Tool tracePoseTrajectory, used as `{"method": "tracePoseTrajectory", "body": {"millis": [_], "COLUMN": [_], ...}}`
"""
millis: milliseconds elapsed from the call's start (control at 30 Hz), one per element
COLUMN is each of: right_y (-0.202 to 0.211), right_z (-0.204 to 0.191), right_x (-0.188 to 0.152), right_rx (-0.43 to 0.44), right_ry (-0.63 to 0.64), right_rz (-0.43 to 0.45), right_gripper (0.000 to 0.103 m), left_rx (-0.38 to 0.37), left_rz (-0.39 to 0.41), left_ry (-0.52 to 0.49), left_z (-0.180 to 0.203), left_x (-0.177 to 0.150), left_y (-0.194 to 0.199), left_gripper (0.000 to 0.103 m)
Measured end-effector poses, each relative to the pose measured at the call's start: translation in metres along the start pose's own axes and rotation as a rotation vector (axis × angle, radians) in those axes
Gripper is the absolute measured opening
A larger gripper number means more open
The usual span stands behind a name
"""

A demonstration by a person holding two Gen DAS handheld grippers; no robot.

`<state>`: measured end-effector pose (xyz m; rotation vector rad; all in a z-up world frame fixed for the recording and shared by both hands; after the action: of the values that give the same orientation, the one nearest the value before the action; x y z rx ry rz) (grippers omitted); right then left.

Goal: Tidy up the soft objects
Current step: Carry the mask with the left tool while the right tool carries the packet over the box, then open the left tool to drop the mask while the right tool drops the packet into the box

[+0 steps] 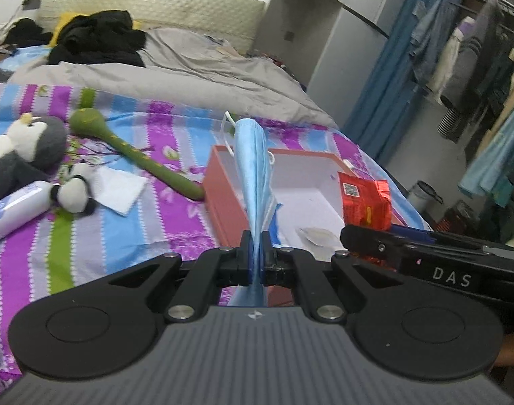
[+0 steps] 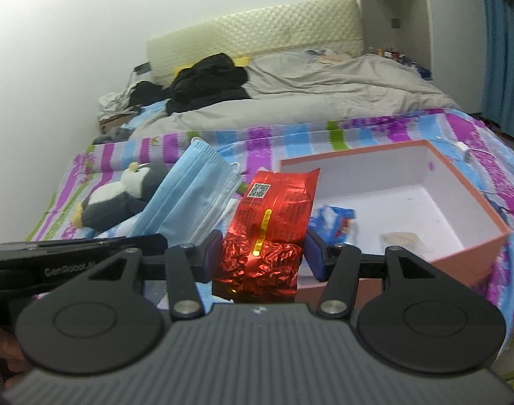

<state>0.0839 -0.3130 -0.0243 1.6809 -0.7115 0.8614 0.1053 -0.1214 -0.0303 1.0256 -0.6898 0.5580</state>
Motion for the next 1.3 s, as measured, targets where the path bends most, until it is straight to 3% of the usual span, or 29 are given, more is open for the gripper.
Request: {"method": "tracePoseTrajectory", "body": {"millis": [300, 667, 967, 1133, 1200, 1267, 1300], "right_y": [-0.007, -0.067, -0.123, -0.145, -0.151, -0.155, -0.155], "right_z": [0.048, 0.105, 0.147, 0.163, 0.167, 0.17, 0.171], "right_x": [-0.004, 0.006, 0.007, 0.004, 0.002, 0.002, 0.001], "right_rx": [-0.06, -0.067, -0.106, -0.112, -0.109, -0.09, -0.094], "right_ry": [-0.087, -0.14, -0.183, -0.2, -0.214, -0.228, -0.228], "right_rz": [-0.025, -0.103, -0.177, -0.209, -0.226, -0.236, -0.234], "right_gripper": [0.055, 0.055, 0.056, 0.058, 0.061, 0.073, 0.073], "left_rx": [-0.027, -0.01, 0.003, 0.005, 0.008, 0.01, 0.01], "left_rz": [-0.068, -0.156, -0.261, -0.301, -0.315, -0.307, -0.295], "left_ry": [-0.036, -0.073, -0.076, -0.077, -0.072, -0.054, -0.059], "left_z": [0.028, 0.049, 0.042, 0.038, 0.036, 0.034, 0.035], "left_x": [0.013, 0.052, 0.059, 0.057, 0.056, 0.057, 0.057], "left_y": [-0.058, -0.164, -0.243, -0.265, -0.27, -0.27, -0.267], "left_gripper": [0.004, 0.004, 0.004, 0.005, 0.013, 0.04, 0.043]}}
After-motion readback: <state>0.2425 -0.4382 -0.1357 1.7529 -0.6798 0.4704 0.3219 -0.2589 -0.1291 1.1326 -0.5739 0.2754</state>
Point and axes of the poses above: each gripper's, at about its wrist camera, not at the fingertips, and y roughly against the way its jaws point, z to its right, x to its top, the point moved 1 cm from there along -y, roughly the way its jaws point, and after that the axes turned 3 degrees about y, right-handed, at the moved point
